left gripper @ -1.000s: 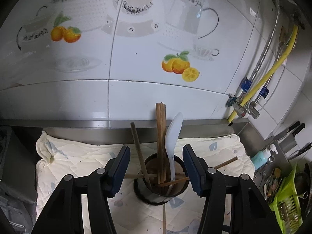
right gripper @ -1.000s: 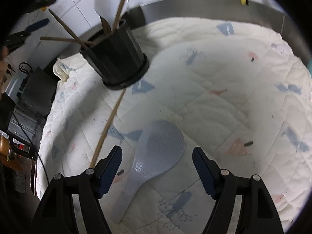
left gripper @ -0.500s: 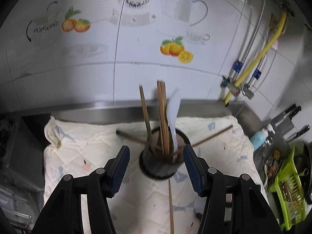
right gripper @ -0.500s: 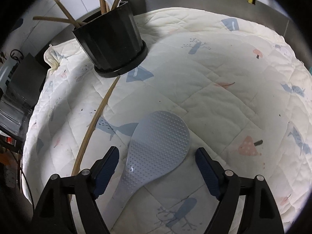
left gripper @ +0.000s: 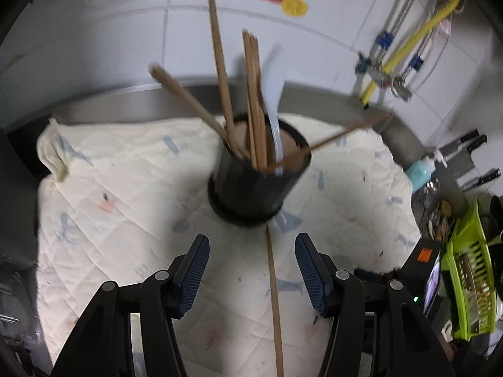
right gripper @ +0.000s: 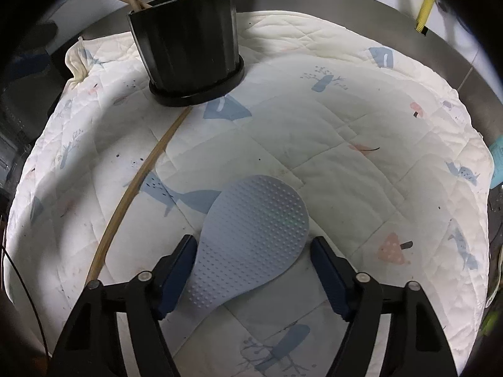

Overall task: Organize utensils
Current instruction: 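Grasp the grey textured rice paddle with the right tool while the left tool grasps another chopstick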

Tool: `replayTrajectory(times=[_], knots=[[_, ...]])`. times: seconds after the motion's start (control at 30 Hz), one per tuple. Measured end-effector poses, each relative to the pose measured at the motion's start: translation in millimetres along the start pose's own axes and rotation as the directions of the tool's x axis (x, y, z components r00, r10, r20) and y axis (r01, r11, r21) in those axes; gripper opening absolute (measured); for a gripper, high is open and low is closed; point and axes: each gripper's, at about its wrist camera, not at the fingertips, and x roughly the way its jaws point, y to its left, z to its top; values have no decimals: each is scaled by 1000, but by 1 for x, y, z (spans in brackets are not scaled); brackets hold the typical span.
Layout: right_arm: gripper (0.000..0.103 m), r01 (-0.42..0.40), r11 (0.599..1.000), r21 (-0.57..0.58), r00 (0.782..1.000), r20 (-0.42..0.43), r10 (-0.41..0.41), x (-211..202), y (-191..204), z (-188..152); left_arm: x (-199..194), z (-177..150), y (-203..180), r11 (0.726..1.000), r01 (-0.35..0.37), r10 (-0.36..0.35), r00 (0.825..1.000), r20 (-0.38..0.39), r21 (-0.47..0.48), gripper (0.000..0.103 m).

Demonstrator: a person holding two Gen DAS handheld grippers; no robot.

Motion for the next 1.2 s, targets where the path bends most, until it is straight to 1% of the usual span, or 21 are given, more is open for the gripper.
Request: replayTrajectory(times=[0.1, 0.27, 0.37, 0.4, 0.53, 0.6, 0.63, 0.7, 0.77, 0.87, 0.93, 1.0, 1.03, 1.13, 1.2], knots=[[76, -12, 1000, 10, 1000, 2, 12, -1, -3, -1, 16, -10, -5, 1000, 6, -5, 999, -34, 29, 61], [71, -36, 999, 24, 999, 19, 35, -5, -7, -5, 43, -29, -11, 996, 68, -62, 993, -96, 55, 59], [70, -48, 998, 44, 999, 24, 47, -6, -12, -6, 60, -36, -14, 995, 88, -80, 988, -129, 55, 51], [70, -49, 998, 44, 998, 27, 48, -6, -12, -6, 67, -38, -15, 994, 97, -88, 986, -142, 57, 46], [65, -59, 997, 45, 998, 36, 57, -8, -15, -7, 91, -42, -23, 992, 88, -71, 982, -175, 94, 39], [60, -68, 996, 58, 997, 38, 66, -8, -19, -7, 104, -43, -26, 991, 84, -63, 978, -196, 100, 36], [60, -70, 996, 62, 997, 37, 68, -8, -19, -8, 108, -43, -26, 991, 82, -60, 978, -201, 101, 34], [56, -76, 995, 72, 997, 40, 73, -8, -22, -8, 119, -43, -28, 991, 75, -50, 976, -213, 109, 31], [56, -84, 994, 72, 996, 35, 81, -8, -24, -8, 127, -42, -29, 991, 65, -38, 974, -224, 118, 31], [56, -116, 990, 82, 993, 31, 114, -8, -29, -8, 134, -42, -34, 989, 54, -21, 973, -230, 139, 29], [56, -136, 986, 99, 990, 33, 134, -8, -32, -7, 137, -42, -37, 987, 38, -2, 973, -229, 155, 23], [57, -144, 984, 108, 989, 37, 140, -8, -35, -7, 140, -41, -40, 985, 26, 13, 975, -222, 172, 19], [58, -142, 984, 109, 990, 37, 138, -8, -35, -7, 141, -41, -42, 983, 14, 27, 976, -218, 184, 15], [63, -130, 987, 99, 991, 37, 127, -7, -31, -5, 142, -42, -47, 977, -9, 53, 977, -206, 211, 10], [69, -108, 991, 83, 994, 38, 106, -6, -27, -3, 144, -41, -50, 976, -17, 62, 978, -201, 217, 9]])
